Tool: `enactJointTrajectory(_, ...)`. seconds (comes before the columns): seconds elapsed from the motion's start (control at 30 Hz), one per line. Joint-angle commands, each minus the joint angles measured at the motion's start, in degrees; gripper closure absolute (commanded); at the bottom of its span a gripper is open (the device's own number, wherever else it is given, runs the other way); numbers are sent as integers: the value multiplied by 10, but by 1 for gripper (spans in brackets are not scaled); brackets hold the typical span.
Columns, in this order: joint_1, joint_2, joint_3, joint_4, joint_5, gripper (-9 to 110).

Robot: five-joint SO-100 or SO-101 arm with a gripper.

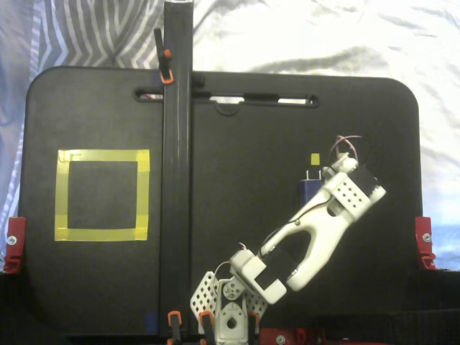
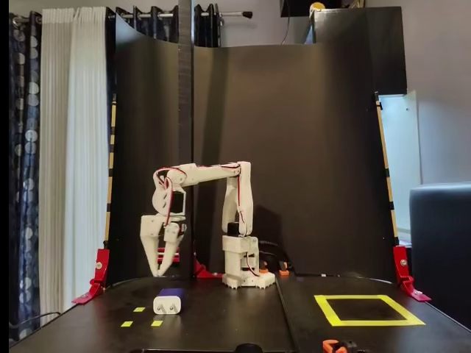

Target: Grasp a block and put it in the designated area.

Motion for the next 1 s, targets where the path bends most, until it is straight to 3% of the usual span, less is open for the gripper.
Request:
enactJointTrajectory(0.0,6,0,-23,-4,-4,101)
enactJointTrajectory(0.13,9,-5,-23,-8,-4,100)
enactJointTrajectory(0.4,16,-12,-23,-11,-46,76)
enactJointTrajectory(0.53,16,-14,-23,-10,-73,73)
enactJointTrajectory(0.63,16,-15,-22,-11,-89,63)
enactJointTrajectory(0.97,9,-53,-22,-21,-89,63)
